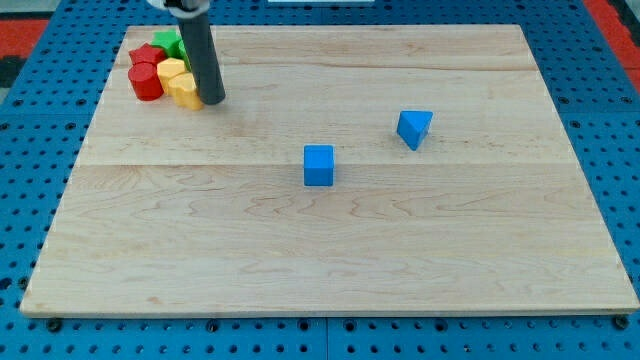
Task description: Nudge the blue triangle
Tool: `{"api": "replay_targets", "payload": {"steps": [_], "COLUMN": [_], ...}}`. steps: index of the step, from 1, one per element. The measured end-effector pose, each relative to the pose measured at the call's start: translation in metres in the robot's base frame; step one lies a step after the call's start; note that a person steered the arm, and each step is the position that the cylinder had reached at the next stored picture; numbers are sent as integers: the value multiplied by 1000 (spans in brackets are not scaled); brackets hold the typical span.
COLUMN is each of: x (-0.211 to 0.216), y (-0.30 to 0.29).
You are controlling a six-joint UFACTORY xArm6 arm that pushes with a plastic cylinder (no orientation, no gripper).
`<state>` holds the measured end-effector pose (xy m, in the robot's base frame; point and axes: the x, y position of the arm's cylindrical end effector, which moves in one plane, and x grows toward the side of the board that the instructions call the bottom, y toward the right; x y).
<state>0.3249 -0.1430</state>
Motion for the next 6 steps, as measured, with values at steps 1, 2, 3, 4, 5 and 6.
{"api": "replay_targets", "payload": {"steps": [1, 2, 3, 4, 5, 6], "x": [-8, -18, 20, 66, 38, 19], "y": [88, 226, 355, 332, 228, 149]}}
